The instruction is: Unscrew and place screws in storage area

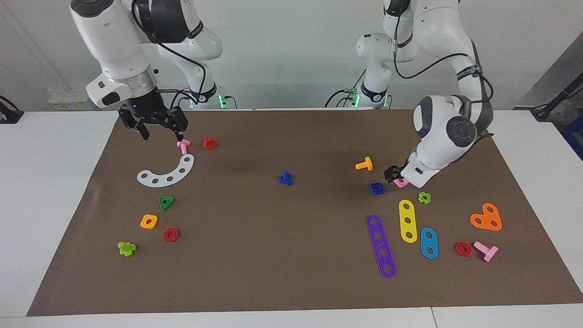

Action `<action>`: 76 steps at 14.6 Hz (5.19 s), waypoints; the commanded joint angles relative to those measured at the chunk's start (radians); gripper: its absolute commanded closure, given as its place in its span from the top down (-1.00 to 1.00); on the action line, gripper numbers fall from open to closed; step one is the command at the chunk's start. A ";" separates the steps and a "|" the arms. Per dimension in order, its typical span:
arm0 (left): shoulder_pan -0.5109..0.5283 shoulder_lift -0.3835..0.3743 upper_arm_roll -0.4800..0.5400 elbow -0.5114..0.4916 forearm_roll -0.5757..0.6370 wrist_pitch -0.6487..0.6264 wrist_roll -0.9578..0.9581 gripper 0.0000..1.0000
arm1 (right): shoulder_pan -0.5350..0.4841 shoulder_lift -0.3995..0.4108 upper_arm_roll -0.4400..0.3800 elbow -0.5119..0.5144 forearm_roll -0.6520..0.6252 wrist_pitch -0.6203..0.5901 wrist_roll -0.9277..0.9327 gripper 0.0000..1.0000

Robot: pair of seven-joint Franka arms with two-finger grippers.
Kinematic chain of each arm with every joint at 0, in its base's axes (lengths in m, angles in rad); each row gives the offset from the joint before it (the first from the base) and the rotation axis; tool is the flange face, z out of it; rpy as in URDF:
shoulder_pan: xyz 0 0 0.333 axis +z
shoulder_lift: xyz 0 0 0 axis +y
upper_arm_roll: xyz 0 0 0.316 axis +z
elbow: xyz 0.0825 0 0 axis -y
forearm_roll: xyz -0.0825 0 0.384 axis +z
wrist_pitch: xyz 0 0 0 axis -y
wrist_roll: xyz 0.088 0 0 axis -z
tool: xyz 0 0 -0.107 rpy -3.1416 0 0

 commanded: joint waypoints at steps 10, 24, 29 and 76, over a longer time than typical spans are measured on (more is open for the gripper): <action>0.142 -0.297 -0.009 -0.156 0.065 -0.179 0.049 1.00 | 0.382 0.273 0.005 -0.067 -0.111 0.371 0.498 0.83; 0.111 -0.341 -0.038 -0.043 0.056 -0.077 0.048 1.00 | 0.493 0.304 0.005 -0.252 -0.141 0.547 0.516 0.23; 0.100 -0.342 -0.037 -0.043 0.054 -0.073 0.048 1.00 | 0.493 0.304 0.005 -0.252 -0.141 0.557 0.518 0.03; 0.116 -0.344 -0.023 -0.043 0.054 -0.090 0.038 1.00 | -0.085 -0.002 -0.010 0.002 -0.012 0.071 -0.048 1.00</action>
